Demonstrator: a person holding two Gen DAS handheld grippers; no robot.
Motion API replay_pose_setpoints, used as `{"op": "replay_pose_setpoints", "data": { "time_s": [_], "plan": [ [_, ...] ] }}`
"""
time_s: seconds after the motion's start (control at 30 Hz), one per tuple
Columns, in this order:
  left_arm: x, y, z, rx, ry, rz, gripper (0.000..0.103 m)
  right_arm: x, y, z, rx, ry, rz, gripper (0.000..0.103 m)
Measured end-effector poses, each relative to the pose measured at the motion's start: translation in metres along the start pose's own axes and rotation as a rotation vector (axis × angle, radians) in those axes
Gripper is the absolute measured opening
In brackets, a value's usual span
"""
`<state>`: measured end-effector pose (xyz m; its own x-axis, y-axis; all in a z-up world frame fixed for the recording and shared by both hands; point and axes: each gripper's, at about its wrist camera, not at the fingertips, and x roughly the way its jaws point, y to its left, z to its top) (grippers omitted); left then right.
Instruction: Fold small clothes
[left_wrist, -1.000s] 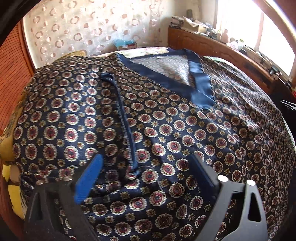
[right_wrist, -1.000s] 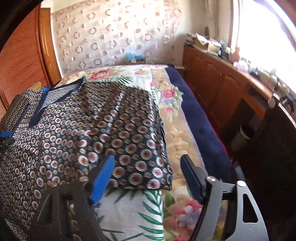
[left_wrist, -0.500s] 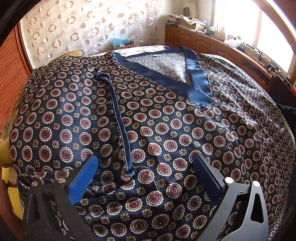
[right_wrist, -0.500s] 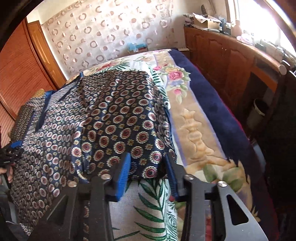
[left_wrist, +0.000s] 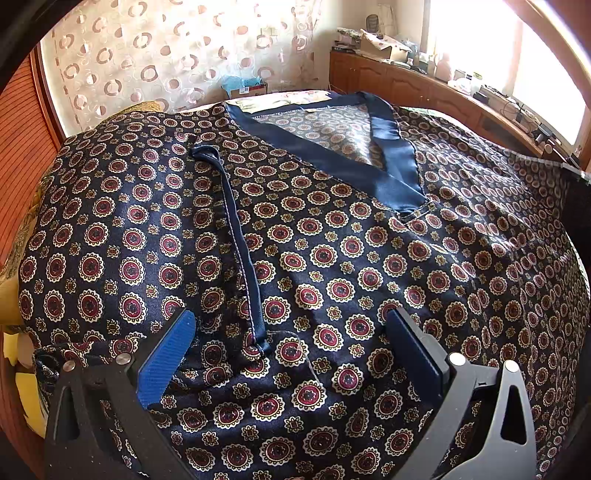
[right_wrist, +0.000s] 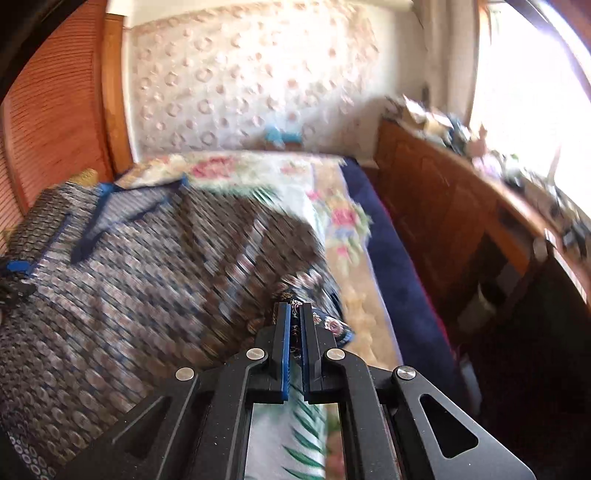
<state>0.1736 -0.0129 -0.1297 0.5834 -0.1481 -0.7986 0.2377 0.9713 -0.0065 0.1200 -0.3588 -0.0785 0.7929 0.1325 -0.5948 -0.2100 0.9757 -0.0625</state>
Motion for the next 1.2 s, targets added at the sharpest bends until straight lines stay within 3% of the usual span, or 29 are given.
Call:
{"op": "replay_pose_setpoints", "data": {
  "time_s": [0.2,0.43,0.47,0.6,0.63,1.0,1.07,1.2],
  "plan": [
    [0.000,0.000,0.000,-0.002,-0.002,0.000,0.103,-0.008,0.063,0.015,-0.124,-0.037,0.108,0.004],
    [0.000,0.000,0.000,-0.002,-0.002,0.000,0.103,0.014,0.112,-0.024,-0.179,0.088,0.213,0.005],
    [0.000,0.000,0.000,-0.002,-0.002,0.000,0.103,0.015,0.112,-0.028,-0.177,0.098,0.223,0.012],
    [0.000,0.000,0.000,-0.002,-0.002,0.000,0.103,0.013,0.108,-0.036,-0.170,0.118,0.232,0.039],
    [0.000,0.000,0.000,-0.002,-0.002,0.000,0.103,0.012,0.102,-0.036,-0.162,0.117,0.230,0.040],
    [0.000,0.001,0.000,-0.002,-0.002,-0.001,0.103,-0.014,0.034,-0.010,-0.038,0.049,0.120,0.050],
    [0.000,0.001,0.000,-0.002,-0.002,-0.001,0.103,-0.002,0.027,-0.010,-0.005,0.082,0.101,0.050],
    [0.000,0.000,0.000,-0.002,-0.002,-0.001,0.103,0.032,0.023,-0.011,0.078,0.160,0.144,0.050]
  ]
}}
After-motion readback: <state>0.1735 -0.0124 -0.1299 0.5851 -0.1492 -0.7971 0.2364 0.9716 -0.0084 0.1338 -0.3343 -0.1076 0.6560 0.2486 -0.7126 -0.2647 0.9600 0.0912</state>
